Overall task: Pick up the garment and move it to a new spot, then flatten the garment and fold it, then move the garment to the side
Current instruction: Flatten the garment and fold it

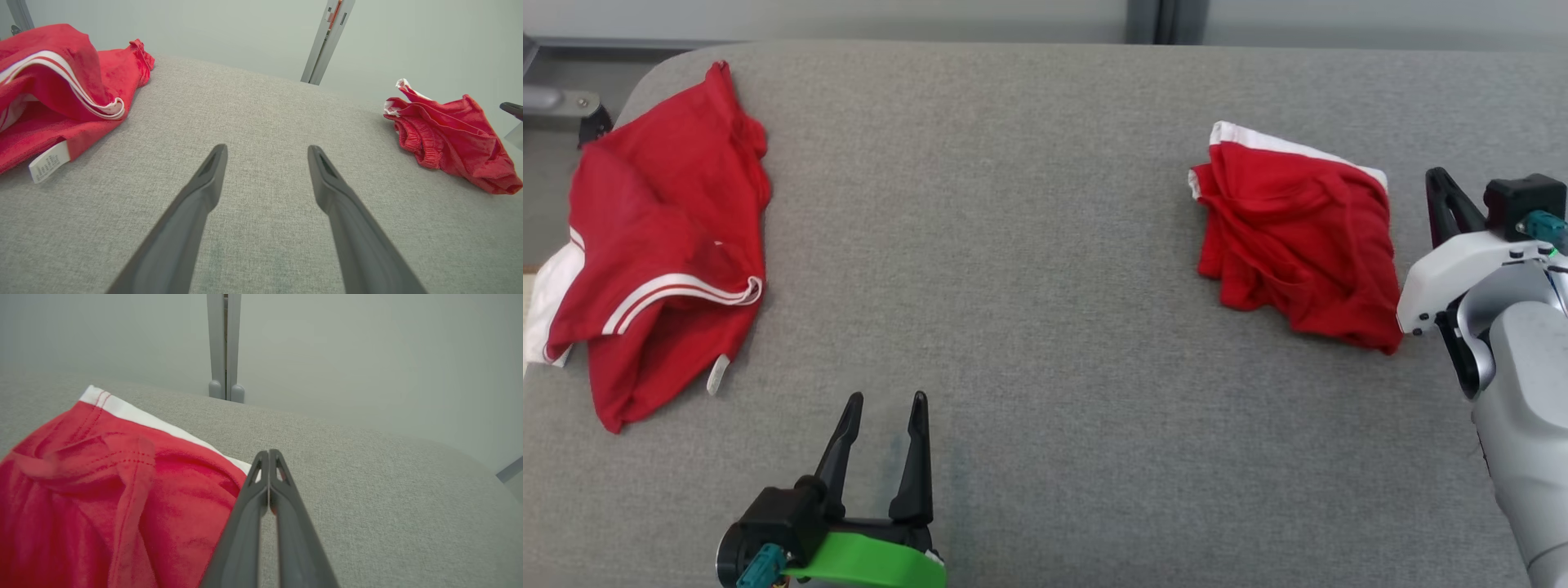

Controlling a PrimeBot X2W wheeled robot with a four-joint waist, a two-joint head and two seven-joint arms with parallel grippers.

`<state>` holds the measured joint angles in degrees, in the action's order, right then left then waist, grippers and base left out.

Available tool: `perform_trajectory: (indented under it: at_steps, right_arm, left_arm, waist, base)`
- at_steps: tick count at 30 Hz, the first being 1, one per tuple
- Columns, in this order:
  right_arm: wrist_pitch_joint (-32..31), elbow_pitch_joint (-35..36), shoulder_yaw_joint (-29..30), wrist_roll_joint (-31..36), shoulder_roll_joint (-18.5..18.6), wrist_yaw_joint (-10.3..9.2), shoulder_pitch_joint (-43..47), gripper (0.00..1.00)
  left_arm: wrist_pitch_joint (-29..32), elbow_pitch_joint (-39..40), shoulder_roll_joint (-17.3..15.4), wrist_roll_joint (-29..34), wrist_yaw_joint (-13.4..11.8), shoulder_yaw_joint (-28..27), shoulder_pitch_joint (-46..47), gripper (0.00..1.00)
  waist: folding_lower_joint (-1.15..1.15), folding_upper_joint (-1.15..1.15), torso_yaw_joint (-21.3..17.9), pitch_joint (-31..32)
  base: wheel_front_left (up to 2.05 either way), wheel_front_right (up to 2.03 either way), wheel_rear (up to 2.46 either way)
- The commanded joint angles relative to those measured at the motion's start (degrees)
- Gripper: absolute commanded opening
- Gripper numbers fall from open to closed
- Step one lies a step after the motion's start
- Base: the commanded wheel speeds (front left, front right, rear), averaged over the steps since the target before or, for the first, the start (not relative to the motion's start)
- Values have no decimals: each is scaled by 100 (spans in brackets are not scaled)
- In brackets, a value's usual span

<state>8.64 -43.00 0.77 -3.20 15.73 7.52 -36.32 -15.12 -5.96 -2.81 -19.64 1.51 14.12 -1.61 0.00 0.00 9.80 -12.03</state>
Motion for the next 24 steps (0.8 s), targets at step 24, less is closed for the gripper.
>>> perform_trajectory:
  at_steps: [24]
  right_arm:
    - [530, -49, -3009, -1840, 270, -7, 234, 0]
  left_arm:
    - [-2, -5, -17, -29, -178, -23, -10, 100]
  waist:
    - [0, 0, 84, -122]
  base:
    - [0, 0, 0]
